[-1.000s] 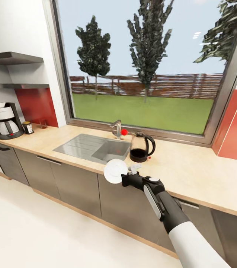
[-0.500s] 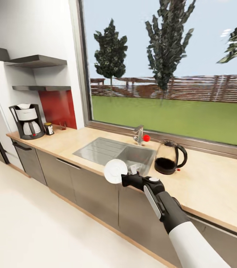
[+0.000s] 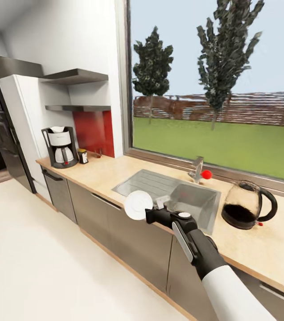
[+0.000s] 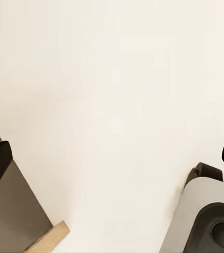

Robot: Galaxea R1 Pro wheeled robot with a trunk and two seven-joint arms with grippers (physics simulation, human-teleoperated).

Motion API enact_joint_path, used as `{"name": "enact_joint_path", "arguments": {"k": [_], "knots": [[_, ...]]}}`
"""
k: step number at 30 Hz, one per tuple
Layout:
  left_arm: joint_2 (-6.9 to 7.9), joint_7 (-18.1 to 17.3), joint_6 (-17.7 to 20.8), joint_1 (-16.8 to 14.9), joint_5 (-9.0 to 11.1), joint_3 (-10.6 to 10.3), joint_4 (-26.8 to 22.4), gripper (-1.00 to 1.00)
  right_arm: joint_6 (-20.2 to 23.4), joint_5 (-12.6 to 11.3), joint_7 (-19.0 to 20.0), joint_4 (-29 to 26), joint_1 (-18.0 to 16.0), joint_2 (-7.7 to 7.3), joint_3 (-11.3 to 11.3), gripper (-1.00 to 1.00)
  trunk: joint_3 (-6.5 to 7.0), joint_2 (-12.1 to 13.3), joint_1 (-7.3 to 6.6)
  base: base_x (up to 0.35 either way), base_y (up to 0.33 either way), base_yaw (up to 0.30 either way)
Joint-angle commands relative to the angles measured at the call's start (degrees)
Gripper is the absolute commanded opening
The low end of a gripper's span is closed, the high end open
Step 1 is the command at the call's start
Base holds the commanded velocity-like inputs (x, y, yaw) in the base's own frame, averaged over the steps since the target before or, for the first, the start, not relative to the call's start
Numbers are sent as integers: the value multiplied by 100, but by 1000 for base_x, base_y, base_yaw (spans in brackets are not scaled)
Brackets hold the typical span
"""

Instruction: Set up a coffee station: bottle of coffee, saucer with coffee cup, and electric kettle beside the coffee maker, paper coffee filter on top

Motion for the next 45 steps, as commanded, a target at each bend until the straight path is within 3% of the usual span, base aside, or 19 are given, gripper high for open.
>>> {"name": "enact_joint_path", "arguments": {"k": [1, 35, 45], "knots": [[-1, -10, -25, -3, 19, 41, 6, 100, 42, -58, -10, -8, -3, 0, -2, -100, -4, -7, 5, 256, 246, 227], [-18, -27, -33, -2, 19, 41, 6, 100, 42, -58, -5, -2, -3, 0, -2, -100, 190, -7, 5, 288, 205, 227], [-19, -27, -41, -6, 19, 41, 18, 100, 42, -56, -4, -2, -1, 0, -2, -100, 199, -7, 5, 286, 212, 40]]}}
